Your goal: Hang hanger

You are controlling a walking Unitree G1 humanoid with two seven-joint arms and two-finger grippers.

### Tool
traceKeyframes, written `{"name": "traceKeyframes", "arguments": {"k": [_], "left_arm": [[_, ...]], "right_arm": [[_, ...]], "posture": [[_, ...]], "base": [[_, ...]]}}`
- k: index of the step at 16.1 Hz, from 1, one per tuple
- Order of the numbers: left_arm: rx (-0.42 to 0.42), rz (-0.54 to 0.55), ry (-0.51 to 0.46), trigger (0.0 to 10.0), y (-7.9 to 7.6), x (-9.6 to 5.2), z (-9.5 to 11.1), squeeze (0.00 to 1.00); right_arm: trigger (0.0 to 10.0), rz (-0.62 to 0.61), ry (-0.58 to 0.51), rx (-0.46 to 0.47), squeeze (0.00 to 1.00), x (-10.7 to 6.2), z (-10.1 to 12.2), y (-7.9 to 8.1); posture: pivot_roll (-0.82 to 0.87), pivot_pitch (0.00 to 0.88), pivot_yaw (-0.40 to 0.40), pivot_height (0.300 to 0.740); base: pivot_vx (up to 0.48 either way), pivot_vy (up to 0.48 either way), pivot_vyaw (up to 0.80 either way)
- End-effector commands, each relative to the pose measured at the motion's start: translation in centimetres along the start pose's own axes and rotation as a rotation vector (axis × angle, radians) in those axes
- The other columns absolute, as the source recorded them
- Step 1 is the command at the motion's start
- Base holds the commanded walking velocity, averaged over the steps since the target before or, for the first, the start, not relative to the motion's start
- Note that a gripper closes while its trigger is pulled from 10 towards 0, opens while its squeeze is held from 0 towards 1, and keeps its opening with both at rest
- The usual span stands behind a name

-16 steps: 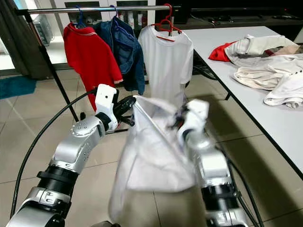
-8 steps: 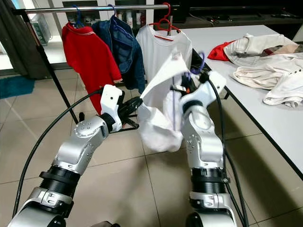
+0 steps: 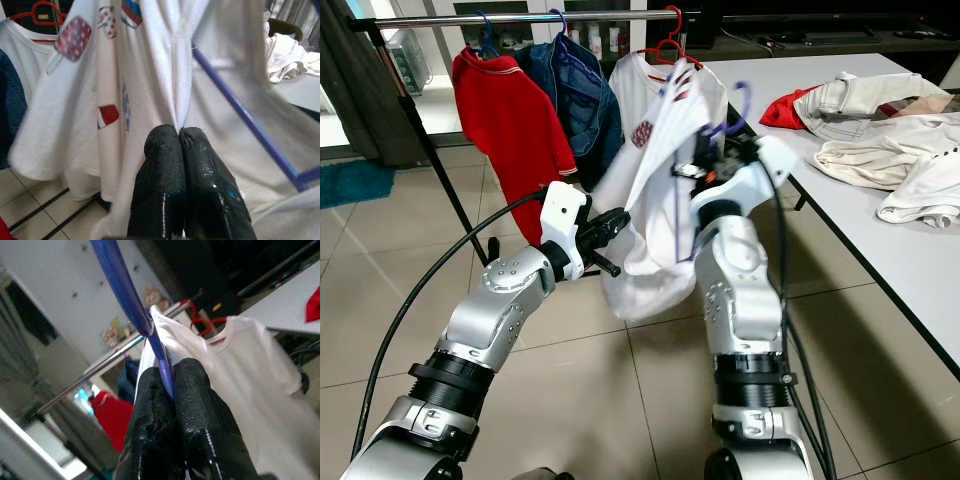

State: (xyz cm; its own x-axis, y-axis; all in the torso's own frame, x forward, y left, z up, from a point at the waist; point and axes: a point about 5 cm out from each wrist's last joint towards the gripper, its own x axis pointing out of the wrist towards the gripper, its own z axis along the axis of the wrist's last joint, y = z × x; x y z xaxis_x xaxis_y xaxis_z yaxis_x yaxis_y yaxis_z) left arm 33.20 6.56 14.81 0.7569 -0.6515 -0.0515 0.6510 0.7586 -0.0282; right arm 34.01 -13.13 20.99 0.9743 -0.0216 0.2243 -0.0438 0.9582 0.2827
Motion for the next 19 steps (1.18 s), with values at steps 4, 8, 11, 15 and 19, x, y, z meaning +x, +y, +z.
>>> {"name": "traceKeyframes", "arguments": {"k": [4,8,11,15,19], "left_arm": [[0.015,-0.012,0.017,0.0,-0.2,-0.2,-0.3,0.00],[0.014,0.020,0.002,0.0,0.2,-0.2,-0.1,0.00],[0.010,0.054,-0.005,0.0,0.7,-0.3,0.0,0.00],[0.010,0.075,0.000,0.0,0.9,-0.2,0.0,0.00],[0.019,0.066,0.013,0.0,0.8,-0.1,-0.2,0.00]], "right_arm": [[10.0,-0.245,-0.118,-0.087,0.00,0.8,2.4,-3.2],[10.0,0.149,0.511,-0.326,0.00,-2.6,-7.5,-1.2],[10.0,0.185,0.629,-0.354,0.00,-5.0,-9.0,-2.0],[10.0,0.212,0.689,-0.412,0.00,-6.2,-7.9,-3.9],[10.0,-0.029,0.360,-0.272,0.00,-2.9,-3.1,-4.3]], "posture": [[-0.11,0.000,0.014,0.740],[-0.11,0.000,0.006,0.740],[-0.12,0.000,0.007,0.740],[-0.13,0.000,0.017,0.740],[-0.13,0.000,0.022,0.740]], "base": [[0.000,0.000,0.00],[0.000,0.000,0.00],[0.000,0.000,0.00],[0.000,0.000,0.00],[0.000,0.000,0.00]]}}
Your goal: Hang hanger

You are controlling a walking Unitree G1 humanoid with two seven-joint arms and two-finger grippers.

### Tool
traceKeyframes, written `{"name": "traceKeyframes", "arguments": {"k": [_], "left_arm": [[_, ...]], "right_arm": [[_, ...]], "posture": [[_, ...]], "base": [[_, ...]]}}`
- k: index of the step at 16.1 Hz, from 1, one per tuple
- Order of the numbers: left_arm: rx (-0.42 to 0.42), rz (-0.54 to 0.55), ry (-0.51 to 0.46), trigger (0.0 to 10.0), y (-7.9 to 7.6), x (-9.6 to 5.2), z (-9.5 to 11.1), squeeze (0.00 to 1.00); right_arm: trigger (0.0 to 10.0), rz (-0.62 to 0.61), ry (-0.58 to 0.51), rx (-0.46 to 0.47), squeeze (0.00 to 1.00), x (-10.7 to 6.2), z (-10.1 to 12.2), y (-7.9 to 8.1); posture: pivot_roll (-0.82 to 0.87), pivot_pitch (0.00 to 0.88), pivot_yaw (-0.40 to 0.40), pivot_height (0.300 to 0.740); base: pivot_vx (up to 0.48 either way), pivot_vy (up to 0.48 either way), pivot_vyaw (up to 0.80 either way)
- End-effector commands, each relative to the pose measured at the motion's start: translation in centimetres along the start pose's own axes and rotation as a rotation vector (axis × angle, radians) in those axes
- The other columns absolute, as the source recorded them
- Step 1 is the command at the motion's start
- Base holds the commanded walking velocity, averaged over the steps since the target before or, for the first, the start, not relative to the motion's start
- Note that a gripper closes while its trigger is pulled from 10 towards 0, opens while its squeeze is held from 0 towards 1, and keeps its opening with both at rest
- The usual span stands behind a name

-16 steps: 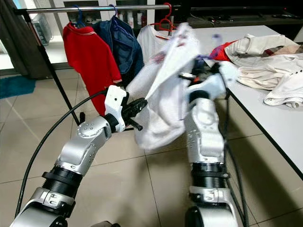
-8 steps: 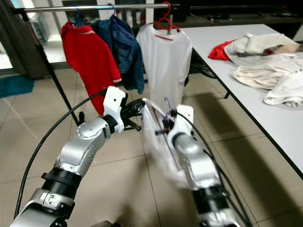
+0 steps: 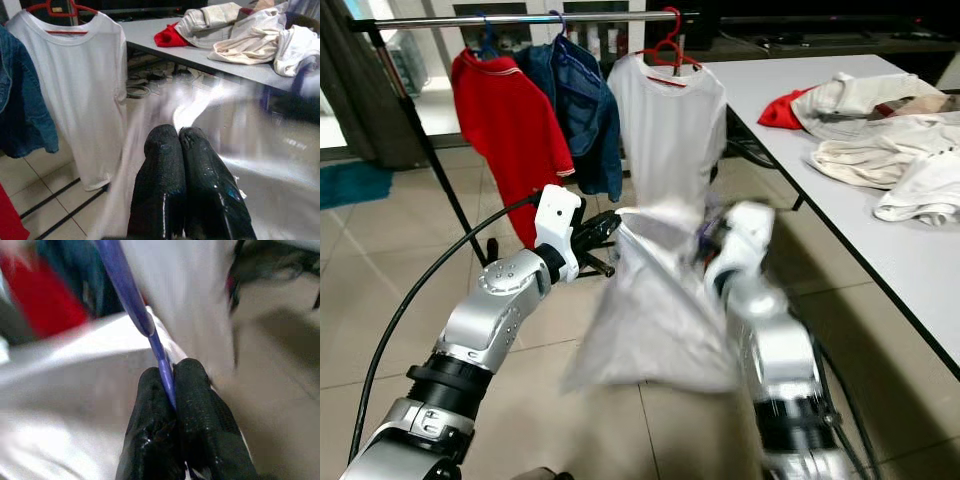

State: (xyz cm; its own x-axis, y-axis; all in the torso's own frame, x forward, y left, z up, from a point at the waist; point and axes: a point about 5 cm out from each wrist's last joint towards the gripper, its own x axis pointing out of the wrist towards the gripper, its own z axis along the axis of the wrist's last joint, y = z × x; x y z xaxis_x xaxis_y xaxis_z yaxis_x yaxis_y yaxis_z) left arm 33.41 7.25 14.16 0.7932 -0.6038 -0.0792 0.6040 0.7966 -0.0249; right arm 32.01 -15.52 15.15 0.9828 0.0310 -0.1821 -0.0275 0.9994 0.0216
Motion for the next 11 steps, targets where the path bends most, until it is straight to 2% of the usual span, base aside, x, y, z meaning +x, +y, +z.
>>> {"name": "traceKeyframes", "arguments": {"k": [1,2,6,8,10,11], "left_arm": [[0.022,-0.011,-0.009,0.0,0.0,0.2,0.4,0.00],[0.023,-0.020,-0.007,0.0,-0.2,0.2,0.3,0.00],[0.025,-0.124,0.026,0.0,-1.9,0.2,-0.4,0.00],[0.021,-0.136,0.042,0.0,-2.3,0.3,-0.8,0.00],[0.021,-0.138,0.044,0.0,-2.4,0.4,-0.8,0.00],[0.021,-0.144,0.049,0.0,-2.6,0.5,-1.0,0.00]], "right_arm": [[10.0,-0.097,-0.137,0.062,0.00,0.0,2.5,-1.2],[10.0,-0.115,-0.160,0.084,0.00,0.1,2.9,-1.2],[10.0,-0.081,-0.291,0.190,0.00,0.6,5.3,0.3],[10.0,-0.047,-0.344,0.208,0.00,0.8,6.4,1.1],[10.0,-0.039,-0.352,0.208,0.00,0.8,6.5,1.3],[10.0,0.023,-0.375,0.194,0.00,0.8,6.9,2.3]], "posture": [[-0.13,0.000,0.022,0.740],[-0.13,0.000,0.021,0.740],[-0.13,0.000,0.016,0.740],[-0.13,0.000,0.014,0.740],[-0.13,0.000,0.014,0.740],[-0.14,0.000,0.014,0.740]], "base": [[0.000,0.000,0.00],[0.000,0.000,0.00],[0.000,0.000,0.00],[0.000,0.000,0.00],[0.000,0.000,0.00],[0.000,0.000,0.00]]}}
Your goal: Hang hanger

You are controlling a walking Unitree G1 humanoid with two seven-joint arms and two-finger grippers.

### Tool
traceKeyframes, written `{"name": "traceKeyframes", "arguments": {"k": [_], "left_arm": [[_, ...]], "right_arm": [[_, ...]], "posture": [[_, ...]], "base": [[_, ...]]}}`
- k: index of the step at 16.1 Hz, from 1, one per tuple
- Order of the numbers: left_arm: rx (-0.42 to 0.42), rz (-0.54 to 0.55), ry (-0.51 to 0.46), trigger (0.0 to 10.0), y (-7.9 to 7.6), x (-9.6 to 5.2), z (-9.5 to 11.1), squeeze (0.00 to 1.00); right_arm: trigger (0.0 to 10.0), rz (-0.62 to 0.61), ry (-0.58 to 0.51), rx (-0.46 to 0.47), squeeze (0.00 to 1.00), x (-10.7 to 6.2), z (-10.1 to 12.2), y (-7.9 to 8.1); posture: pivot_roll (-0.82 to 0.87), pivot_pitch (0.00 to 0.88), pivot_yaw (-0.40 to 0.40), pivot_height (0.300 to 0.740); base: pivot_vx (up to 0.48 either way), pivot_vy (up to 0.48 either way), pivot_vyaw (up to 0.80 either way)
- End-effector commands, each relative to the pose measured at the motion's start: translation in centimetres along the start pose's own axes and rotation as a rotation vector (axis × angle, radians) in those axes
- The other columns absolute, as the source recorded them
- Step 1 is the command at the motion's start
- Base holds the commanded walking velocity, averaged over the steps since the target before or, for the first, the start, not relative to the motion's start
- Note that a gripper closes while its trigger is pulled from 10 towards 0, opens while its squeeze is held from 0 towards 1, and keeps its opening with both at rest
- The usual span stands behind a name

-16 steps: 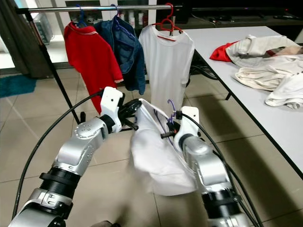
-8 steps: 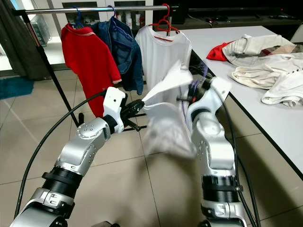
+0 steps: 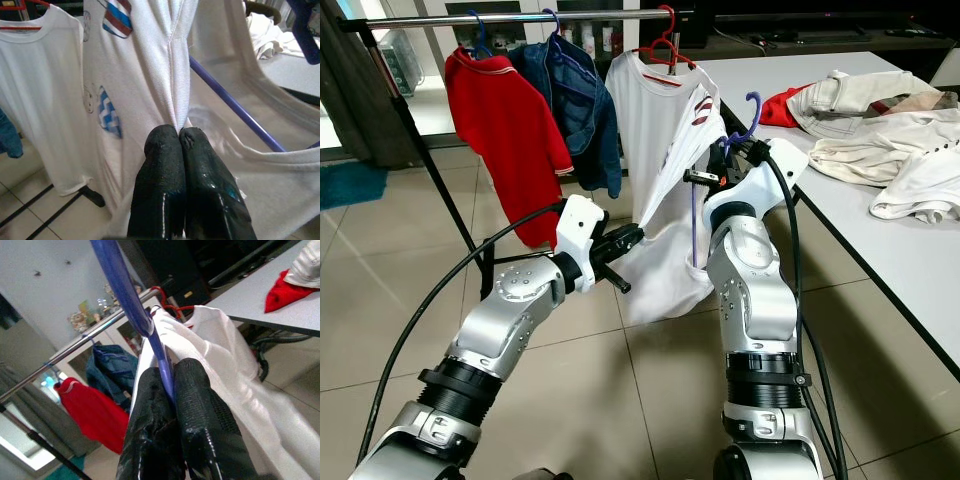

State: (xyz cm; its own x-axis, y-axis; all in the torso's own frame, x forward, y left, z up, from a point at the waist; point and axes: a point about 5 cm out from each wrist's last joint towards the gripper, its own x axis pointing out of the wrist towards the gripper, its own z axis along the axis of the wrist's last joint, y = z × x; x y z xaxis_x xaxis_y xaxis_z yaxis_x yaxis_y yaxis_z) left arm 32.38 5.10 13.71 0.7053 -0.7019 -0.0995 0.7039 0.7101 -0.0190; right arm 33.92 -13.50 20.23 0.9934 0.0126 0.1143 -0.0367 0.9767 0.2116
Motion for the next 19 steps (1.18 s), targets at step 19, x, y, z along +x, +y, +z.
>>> {"name": "traceKeyframes", "arguments": {"k": [19], "left_arm": [[0.032,-0.002,0.017,0.0,0.1,-0.3,-0.2,0.00]], "right_arm": [[10.0,0.272,0.260,-0.132,0.00,-0.9,-4.0,-0.7]], "posture": [[-0.13,0.000,0.001,0.740]], "base": [[0.000,0.000,0.00]]}}
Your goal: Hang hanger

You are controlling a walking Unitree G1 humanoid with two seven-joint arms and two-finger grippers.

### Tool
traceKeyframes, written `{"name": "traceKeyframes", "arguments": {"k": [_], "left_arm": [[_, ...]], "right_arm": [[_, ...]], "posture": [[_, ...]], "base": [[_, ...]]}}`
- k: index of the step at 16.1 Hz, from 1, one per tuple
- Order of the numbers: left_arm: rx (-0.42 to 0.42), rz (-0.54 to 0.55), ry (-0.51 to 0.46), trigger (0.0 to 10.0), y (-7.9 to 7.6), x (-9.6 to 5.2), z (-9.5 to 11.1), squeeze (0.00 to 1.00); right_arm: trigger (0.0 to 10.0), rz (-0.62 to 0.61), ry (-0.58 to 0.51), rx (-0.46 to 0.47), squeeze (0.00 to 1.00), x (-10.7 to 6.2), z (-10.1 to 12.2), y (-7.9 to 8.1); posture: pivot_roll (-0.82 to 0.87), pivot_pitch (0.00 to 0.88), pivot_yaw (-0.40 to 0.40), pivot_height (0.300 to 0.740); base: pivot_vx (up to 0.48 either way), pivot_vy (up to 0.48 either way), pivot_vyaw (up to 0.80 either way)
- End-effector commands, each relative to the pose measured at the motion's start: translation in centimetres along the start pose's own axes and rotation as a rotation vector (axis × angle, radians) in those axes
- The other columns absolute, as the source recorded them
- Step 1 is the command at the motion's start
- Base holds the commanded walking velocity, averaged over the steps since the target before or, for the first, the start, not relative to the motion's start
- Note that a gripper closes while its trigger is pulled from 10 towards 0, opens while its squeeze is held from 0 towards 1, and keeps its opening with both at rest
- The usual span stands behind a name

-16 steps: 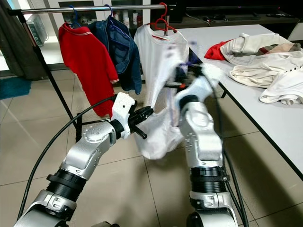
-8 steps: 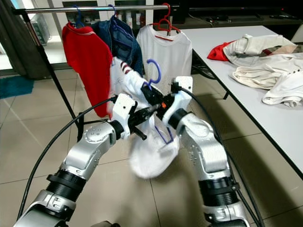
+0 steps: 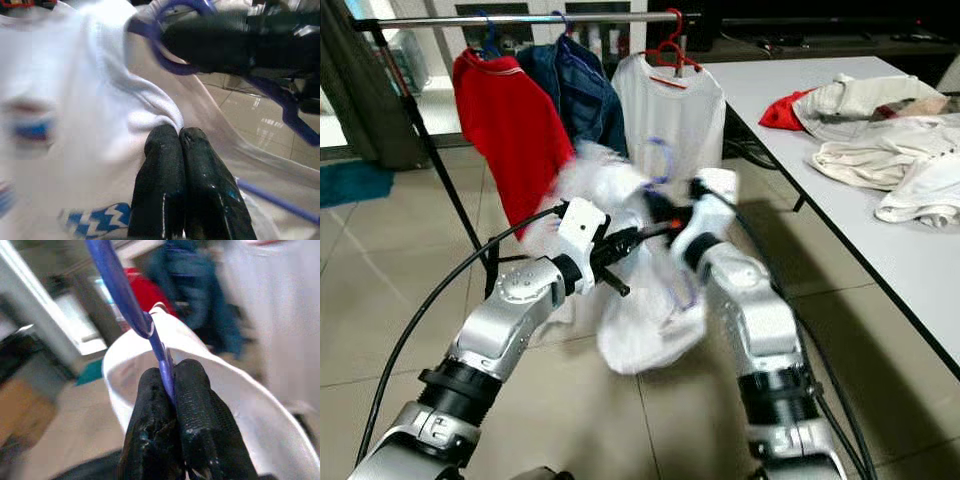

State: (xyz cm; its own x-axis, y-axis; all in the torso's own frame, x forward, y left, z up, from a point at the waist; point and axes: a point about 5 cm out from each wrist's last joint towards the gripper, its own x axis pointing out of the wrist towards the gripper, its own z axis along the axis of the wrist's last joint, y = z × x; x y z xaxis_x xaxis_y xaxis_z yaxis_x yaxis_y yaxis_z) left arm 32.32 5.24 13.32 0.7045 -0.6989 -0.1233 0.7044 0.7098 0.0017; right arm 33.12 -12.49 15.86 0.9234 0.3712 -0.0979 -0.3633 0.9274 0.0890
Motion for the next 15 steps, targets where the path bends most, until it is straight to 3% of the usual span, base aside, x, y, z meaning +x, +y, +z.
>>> {"name": "traceKeyframes", "arguments": {"k": [1,4,6,9,11,13,15], "left_arm": [[0.014,-0.008,-0.010,0.0,0.0,-0.3,0.3,0.00],[0.019,-0.048,-0.019,0.0,1.0,-2.0,0.9,0.00],[0.037,-0.036,-0.006,0.0,2.4,-3.5,1.2,0.00],[0.037,0.141,-0.064,0.0,5.8,-4.9,2.6,0.00],[0.021,0.392,-0.115,0.0,9.7,-6.8,4.0,0.00],[0.023,0.442,-0.102,0.0,10.6,-7.7,3.9,0.00],[0.027,0.455,-0.066,0.0,10.7,-8.2,3.0,0.00]], "right_arm": [[10.0,-0.111,0.022,0.006,0.00,0.0,0.0,-1.5],[10.0,-0.272,0.073,0.088,0.00,-0.2,-1.4,-3.5],[10.0,-0.341,0.094,0.126,0.00,-0.3,-2.1,-4.4],[10.0,-0.411,0.119,0.166,0.00,-0.3,-2.6,-4.9],[10.0,-0.516,0.131,0.218,0.00,-0.6,-3.1,-5.9],[10.0,-0.586,0.117,0.234,0.00,-0.9,-3.0,-6.6],[10.0,-0.662,0.085,0.249,0.00,-1.3,-2.8,-7.2]], "posture": [[-0.13,0.000,0.001,0.740],[-0.12,0.000,-0.002,0.740],[-0.12,0.000,-0.006,0.740],[-0.11,0.000,-0.013,0.740],[-0.10,0.000,-0.012,0.740],[-0.10,0.000,-0.011,0.740],[-0.10,0.000,-0.008,0.740]], "base": [[0.000,0.000,0.00],[0.000,0.000,0.00],[0.000,0.000,0.00],[0.000,0.000,0.00],[0.000,0.000,0.00],[0.000,0.000,0.00],[0.000,0.000,0.00]]}}
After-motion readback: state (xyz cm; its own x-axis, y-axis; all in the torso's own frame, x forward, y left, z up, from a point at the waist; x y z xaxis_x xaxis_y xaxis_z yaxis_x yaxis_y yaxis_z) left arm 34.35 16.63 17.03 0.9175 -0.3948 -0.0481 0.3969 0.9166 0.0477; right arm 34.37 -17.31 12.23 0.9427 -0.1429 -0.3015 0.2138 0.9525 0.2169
